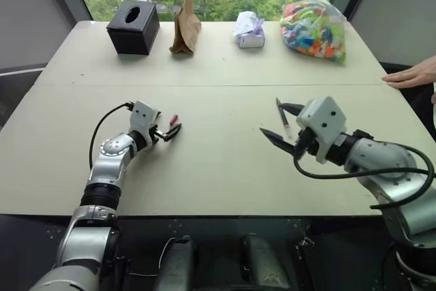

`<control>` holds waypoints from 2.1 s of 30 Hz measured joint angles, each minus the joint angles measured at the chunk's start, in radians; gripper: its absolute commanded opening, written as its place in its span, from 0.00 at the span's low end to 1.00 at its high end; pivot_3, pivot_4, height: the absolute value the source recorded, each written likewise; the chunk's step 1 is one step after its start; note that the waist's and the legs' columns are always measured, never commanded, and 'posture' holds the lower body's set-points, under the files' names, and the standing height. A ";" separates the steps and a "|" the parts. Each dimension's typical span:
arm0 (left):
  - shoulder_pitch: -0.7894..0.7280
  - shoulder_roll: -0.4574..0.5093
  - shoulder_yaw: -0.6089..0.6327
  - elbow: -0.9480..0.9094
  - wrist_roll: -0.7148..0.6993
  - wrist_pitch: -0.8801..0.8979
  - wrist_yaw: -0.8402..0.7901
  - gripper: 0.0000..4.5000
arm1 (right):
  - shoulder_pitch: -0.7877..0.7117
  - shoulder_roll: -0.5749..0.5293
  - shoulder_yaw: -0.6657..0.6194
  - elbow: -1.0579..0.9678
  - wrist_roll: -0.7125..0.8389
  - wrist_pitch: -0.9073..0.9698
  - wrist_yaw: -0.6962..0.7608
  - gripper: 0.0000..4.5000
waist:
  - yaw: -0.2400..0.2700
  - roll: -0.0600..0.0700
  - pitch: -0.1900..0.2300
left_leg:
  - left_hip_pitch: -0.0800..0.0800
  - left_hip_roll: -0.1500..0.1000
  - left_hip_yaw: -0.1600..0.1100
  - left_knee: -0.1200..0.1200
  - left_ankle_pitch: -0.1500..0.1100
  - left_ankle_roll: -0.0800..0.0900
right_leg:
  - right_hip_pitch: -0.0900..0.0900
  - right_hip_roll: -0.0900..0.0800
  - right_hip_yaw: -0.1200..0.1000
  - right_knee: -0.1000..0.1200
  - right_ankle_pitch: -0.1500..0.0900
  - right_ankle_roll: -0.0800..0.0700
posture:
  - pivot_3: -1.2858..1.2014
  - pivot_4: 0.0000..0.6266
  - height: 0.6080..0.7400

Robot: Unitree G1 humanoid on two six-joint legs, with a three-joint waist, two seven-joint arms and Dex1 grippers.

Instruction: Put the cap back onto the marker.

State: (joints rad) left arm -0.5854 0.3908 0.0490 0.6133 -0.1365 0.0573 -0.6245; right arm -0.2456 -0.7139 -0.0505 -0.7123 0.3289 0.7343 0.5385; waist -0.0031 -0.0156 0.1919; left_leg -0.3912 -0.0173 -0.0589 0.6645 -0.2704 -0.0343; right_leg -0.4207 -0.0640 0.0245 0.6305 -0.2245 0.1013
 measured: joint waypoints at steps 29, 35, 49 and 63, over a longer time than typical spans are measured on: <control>0.108 0.071 -0.030 -0.180 -0.049 0.077 -0.166 0.00 | 0.037 0.036 0.002 -0.013 -0.015 0.043 -0.081 0.77 | -0.012 0.000 -0.002 | 0.002 0.001 0.000 -0.001 0.000 0.000 | 0.002 0.001 0.000 0.000 0.000 0.000 | 0.52 0.24 1.00; 0.143 0.148 -0.054 -0.366 -0.093 0.149 -0.321 0.00 | -0.010 0.178 0.048 0.205 -0.105 0.034 -0.203 0.77 | -0.009 0.000 -0.001 | 0.000 0.001 0.000 -0.001 0.000 0.000 | 0.000 0.000 0.000 0.000 -0.002 -0.003 | 0.52 0.24 1.00; 0.206 0.166 -0.069 -0.548 -0.094 0.158 -0.336 0.00 | -0.218 0.381 0.032 0.592 -0.199 -0.005 -0.377 0.77 | -0.012 0.001 0.000 | -0.001 0.001 0.000 -0.002 0.000 0.000 | -0.002 0.001 0.000 0.000 0.000 -0.001 | 0.52 0.24 1.00; 0.297 0.171 -0.055 -0.666 -0.096 0.174 -0.255 0.00 | -0.350 0.461 -0.016 0.974 -0.206 -0.116 -0.433 0.77 | -0.017 0.001 0.000 | -0.001 0.001 0.001 -0.002 0.000 0.000 | -0.003 0.001 0.001 0.000 0.000 -0.001 | 0.52 0.24 1.00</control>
State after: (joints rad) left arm -0.2885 0.5617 -0.0063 -0.0526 -0.2326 0.2316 -0.8795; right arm -0.5957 -0.2532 -0.0668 0.2621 0.1228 0.6181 0.1050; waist -0.0200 -0.0141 0.1917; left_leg -0.3920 -0.0162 -0.0579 0.6621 -0.2704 -0.0342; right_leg -0.4239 -0.0634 0.0252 0.6308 -0.2246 0.1008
